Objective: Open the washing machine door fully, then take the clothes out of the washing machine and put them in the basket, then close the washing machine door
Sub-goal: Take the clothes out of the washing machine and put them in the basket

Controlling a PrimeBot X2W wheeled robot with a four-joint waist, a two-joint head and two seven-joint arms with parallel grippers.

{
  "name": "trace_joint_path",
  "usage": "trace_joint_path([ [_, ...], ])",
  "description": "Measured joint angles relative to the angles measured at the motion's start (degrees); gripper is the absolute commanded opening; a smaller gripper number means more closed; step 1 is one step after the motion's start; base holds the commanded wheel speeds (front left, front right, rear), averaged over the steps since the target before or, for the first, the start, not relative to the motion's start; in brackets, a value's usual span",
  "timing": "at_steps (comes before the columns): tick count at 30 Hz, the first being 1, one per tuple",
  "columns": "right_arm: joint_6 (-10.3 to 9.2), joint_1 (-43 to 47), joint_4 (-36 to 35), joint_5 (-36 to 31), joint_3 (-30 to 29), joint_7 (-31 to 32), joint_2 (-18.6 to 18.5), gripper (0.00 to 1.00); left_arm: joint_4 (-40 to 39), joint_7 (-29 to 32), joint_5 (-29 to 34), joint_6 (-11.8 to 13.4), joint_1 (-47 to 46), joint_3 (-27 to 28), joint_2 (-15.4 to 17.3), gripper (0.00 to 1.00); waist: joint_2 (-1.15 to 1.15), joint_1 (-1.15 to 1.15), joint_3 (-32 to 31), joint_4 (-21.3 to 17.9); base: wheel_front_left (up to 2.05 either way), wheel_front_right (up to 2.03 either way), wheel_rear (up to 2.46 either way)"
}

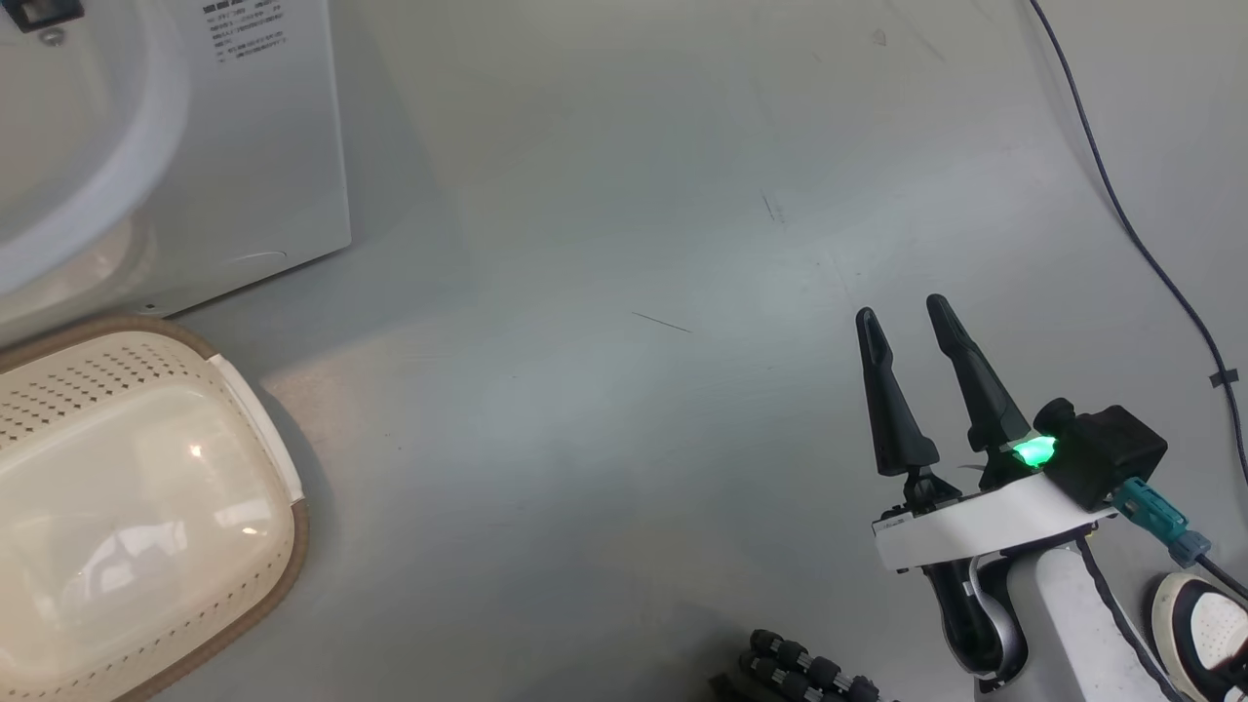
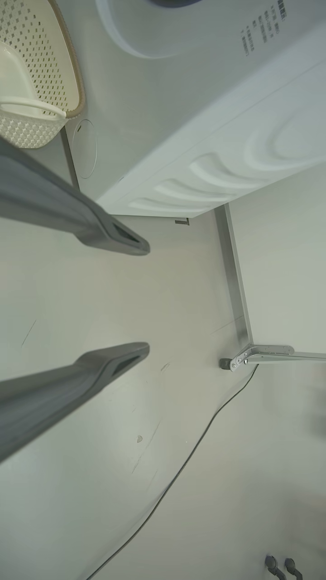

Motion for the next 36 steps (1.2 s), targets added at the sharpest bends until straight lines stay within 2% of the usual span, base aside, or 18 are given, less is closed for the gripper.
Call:
trace_joint_path([
  [8, 0.00, -0.70, 0.00, 0.00, 0.51, 0.00, 0.05, 1.00, 3.26, 0.69, 0.11, 1.43, -2.84, 1.44, 1.69, 1.00, 0.00, 0.00, 1.18, -1.39, 0.00, 0.00, 0.00],
  [19, 0.01, -1.36, 0.00, 0.00, 0.10, 0.00, 0.11, 1.00, 6.61, 0.60, 0.29, 1.97, -5.89, 1.45, 1.68, 1.00, 0.00, 0.00, 2.03, -2.07, 0.00, 0.00, 0.00],
  [20, 0.01, -1.41, 0.00, 0.00, 0.07, 0.00, 0.12, 1.00, 6.75, 0.59, 0.29, 1.97, -6.03, 1.42, 1.67, 0.90, 0.00, 0.00, 2.06, -2.07, 0.00, 0.00, 0.00],
  [21, 0.01, -1.44, 0.00, 0.00, 0.02, 0.00, 0.12, 1.00, 6.87, 0.58, 0.29, 1.94, -6.17, 1.26, 1.65, 0.35, 0.00, 0.00, 2.08, -2.05, 0.00, 0.00, 0.00],
  [22, 0.01, -1.44, 0.00, 0.00, -0.04, 0.00, 0.13, 1.00, 6.95, 0.48, 0.29, 1.91, -6.28, 1.08, 1.59, 0.00, 0.00, 0.00, 2.09, -2.04, 0.00, 0.00, 0.00],
  [36, 0.01, -1.70, 0.44, -0.25, -1.51, 0.00, 0.25, 1.00, 10.44, -3.11, 0.27, -0.69, -7.08, -0.69, -1.21, 0.00, 0.00, 0.00, 0.66, -0.58, 0.00, 0.00, 0.00],
])
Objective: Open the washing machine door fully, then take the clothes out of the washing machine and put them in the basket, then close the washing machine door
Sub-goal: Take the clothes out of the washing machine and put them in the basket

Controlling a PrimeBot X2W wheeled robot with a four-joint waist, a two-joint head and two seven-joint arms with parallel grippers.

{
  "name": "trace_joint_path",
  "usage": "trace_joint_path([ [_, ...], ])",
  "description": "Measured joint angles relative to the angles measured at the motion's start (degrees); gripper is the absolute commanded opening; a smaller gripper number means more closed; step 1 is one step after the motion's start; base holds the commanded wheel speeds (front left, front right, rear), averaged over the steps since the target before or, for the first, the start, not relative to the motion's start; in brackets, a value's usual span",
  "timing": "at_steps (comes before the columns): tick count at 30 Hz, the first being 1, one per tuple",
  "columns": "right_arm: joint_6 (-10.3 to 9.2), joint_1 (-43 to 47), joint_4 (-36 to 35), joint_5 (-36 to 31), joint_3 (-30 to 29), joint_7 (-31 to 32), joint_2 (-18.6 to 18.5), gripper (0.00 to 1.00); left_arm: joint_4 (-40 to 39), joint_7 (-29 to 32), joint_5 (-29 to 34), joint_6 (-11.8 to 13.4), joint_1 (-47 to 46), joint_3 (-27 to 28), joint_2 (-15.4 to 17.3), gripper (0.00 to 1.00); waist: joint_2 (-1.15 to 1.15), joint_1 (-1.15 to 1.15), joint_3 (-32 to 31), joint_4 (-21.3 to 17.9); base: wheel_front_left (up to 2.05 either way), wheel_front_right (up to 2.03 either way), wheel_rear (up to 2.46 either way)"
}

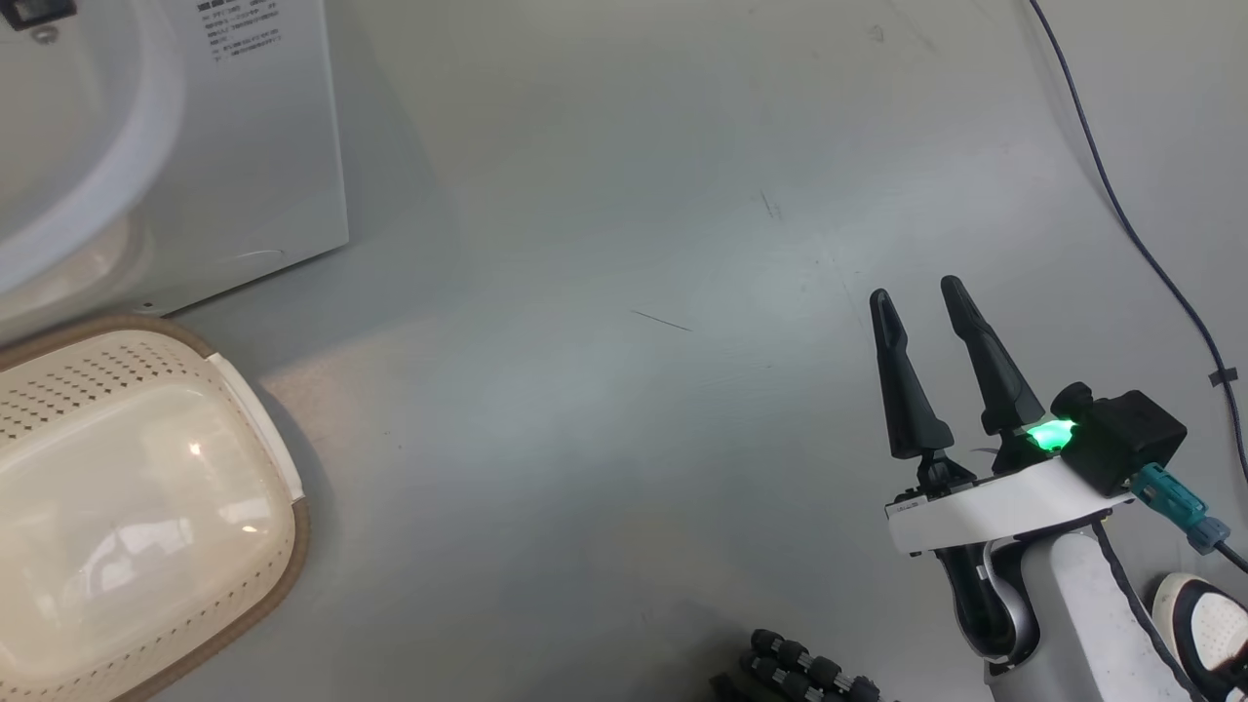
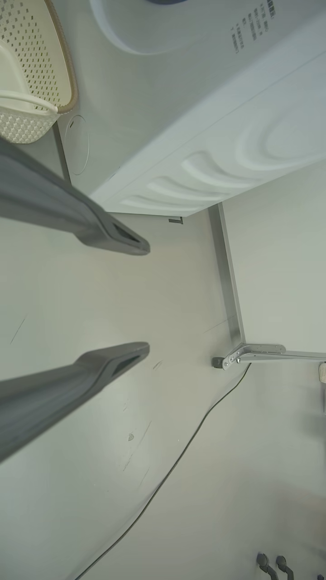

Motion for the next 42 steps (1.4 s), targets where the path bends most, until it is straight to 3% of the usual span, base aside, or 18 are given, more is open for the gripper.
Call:
trace_joint_path([
  [11, 0.00, -0.10, 0.00, -0.89, -2.20, -0.01, -0.01, 1.00, 1.85, -4.36, -0.30, -2.64, 0.01, -1.96, -4.64, 0.00, 0.00, 0.00, -2.18, 3.68, 0.00, 0.00, 0.00],
  [20, 0.00, -0.12, 0.58, -2.20, -3.31, -0.07, -0.30, 1.00, 3.31, -9.96, -0.27, -6.43, 2.57, -4.36, -7.86, 0.00, 0.00, 0.00, -4.94, 8.26, 0.00, 0.00, 0.00],
  [42, 0.00, 2.29, 2.58, -3.42, -4.17, -0.07, -2.61, 1.00, 3.26, -21.81, -0.78, -9.01, 13.97, -9.58, -14.14, 0.00, 0.00, 0.00, -15.18, 17.75, 0.00, 0.00, 0.00],
])
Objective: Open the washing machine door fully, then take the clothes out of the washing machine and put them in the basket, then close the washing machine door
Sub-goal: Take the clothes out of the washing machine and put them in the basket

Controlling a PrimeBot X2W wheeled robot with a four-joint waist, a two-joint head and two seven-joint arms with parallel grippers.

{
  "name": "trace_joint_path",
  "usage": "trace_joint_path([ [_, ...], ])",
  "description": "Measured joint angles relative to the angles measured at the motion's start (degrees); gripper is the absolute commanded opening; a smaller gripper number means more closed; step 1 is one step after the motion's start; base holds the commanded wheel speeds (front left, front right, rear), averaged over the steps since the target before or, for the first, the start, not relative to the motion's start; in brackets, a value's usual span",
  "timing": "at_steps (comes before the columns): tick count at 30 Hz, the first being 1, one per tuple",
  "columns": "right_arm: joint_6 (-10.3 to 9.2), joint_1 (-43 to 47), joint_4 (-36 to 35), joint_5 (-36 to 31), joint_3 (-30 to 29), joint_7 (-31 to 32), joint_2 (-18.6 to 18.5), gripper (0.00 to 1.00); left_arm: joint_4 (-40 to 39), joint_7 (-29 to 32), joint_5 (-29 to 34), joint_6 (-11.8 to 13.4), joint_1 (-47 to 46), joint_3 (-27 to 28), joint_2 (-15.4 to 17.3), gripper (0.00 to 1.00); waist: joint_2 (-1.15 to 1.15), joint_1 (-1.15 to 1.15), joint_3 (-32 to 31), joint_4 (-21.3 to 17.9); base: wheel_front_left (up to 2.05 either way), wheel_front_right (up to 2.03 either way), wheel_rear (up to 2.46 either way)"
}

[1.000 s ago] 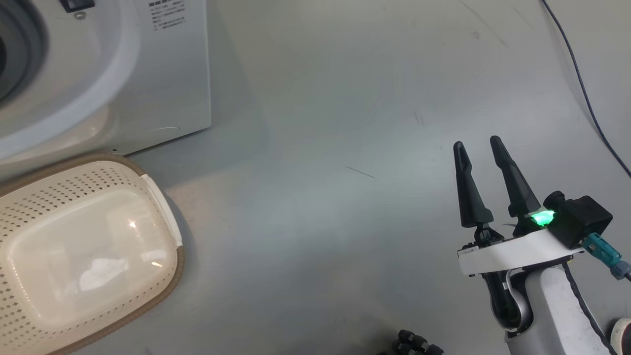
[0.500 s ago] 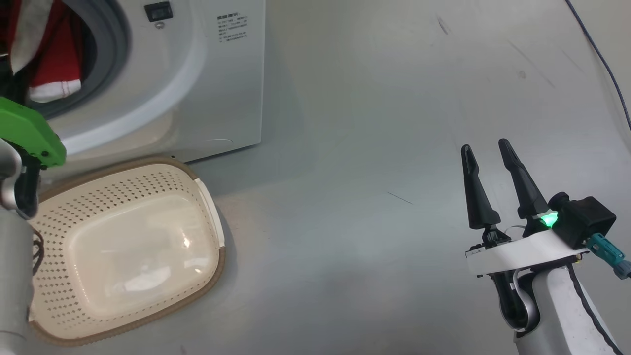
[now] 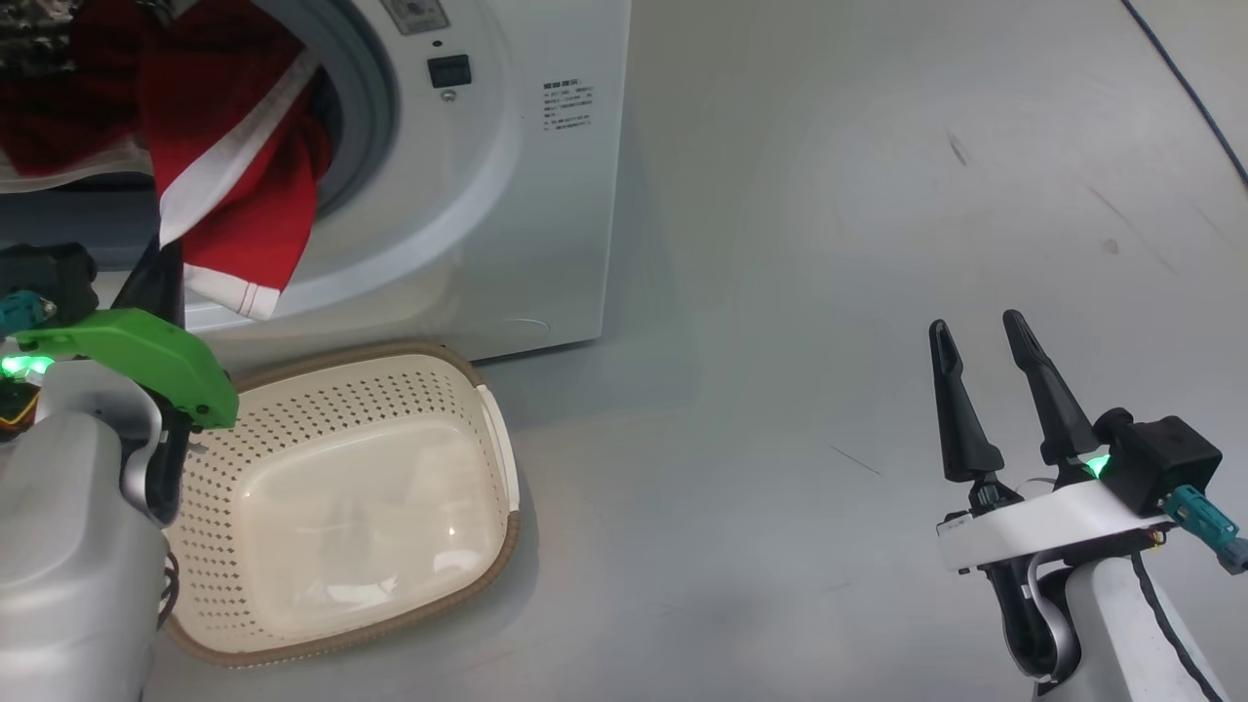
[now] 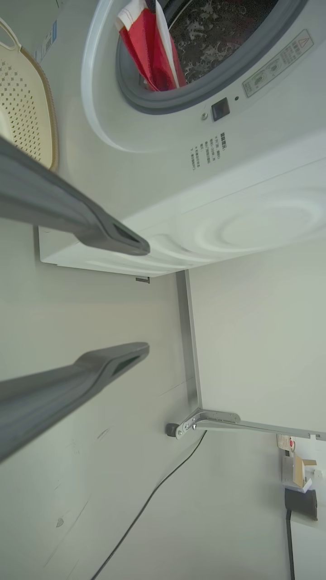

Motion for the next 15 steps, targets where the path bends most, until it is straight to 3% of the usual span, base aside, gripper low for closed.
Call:
trace_joint_path([
  [15, 0.00, 2.39, 0.42, 0.00, -0.43, 0.00, -0.64, 1.00, -5.37, -7.24, 0.18, -0.07, 5.94, -3.36, -1.70, 0.00, 0.00, 0.00, -5.36, 5.50, 0.00, 0.00, 0.00],
])
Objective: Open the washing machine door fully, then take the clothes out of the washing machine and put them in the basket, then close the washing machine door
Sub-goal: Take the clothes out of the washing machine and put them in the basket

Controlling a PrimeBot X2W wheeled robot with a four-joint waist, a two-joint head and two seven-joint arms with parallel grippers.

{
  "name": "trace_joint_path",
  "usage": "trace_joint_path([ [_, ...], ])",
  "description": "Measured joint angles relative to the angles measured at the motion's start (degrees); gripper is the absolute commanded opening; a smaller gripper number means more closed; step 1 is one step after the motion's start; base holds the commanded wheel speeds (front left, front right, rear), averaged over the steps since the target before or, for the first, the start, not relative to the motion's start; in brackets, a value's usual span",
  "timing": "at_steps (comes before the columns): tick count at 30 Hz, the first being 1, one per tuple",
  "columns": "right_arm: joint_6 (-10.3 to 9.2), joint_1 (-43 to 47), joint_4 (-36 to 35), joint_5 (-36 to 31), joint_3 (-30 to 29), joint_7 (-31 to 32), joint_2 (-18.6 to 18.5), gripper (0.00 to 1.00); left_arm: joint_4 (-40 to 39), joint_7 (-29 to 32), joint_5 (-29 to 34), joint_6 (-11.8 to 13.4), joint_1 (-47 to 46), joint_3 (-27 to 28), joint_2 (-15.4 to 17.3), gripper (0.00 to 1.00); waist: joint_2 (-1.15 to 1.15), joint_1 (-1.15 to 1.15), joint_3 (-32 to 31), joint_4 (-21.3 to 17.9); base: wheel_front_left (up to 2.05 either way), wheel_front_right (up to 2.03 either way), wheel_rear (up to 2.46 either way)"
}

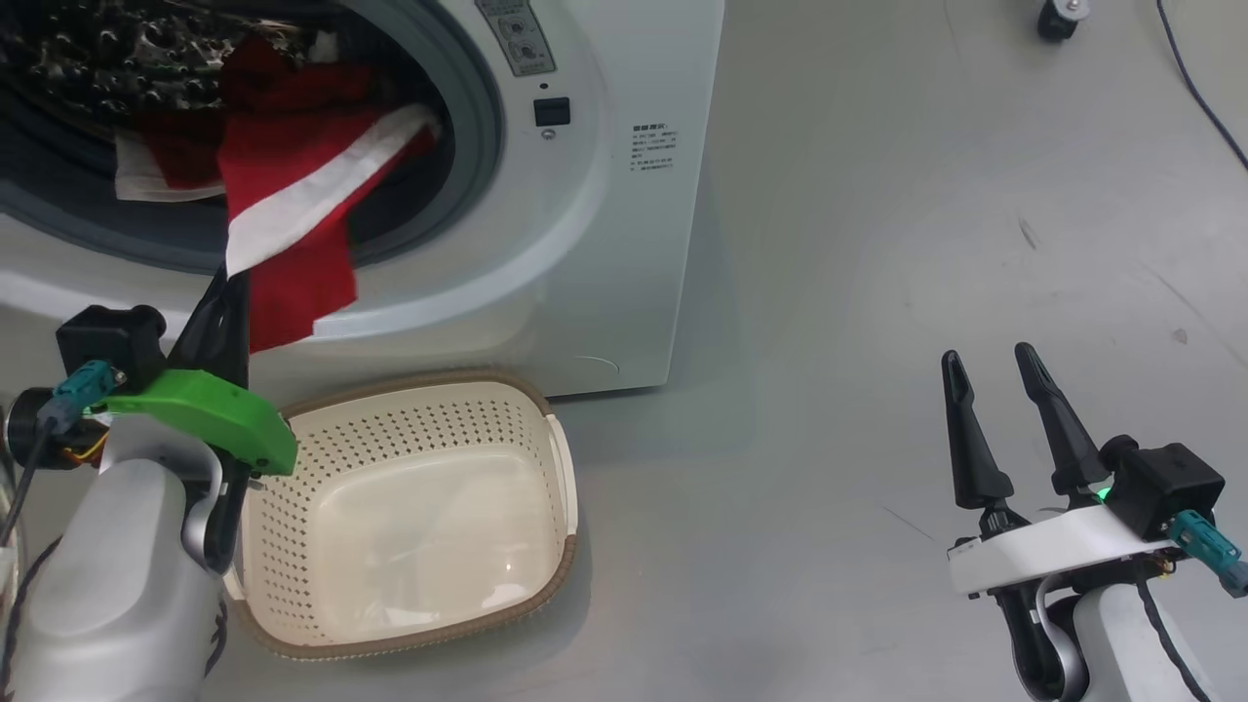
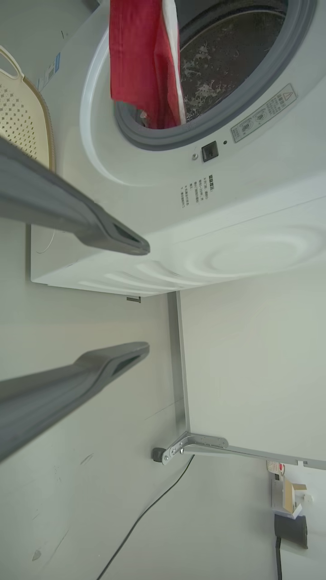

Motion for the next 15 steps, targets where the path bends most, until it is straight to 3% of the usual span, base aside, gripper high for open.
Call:
trace_joint_path([
  [15, 0.00, 0.58, -0.03, 0.01, 0.23, 0.00, -0.10, 1.00, -15.55, -1.96, 0.63, -0.24, 3.48, 2.87, -0.46, 0.00, 0.00, 0.00, -2.52, 2.54, 0.00, 0.00, 0.00],
])
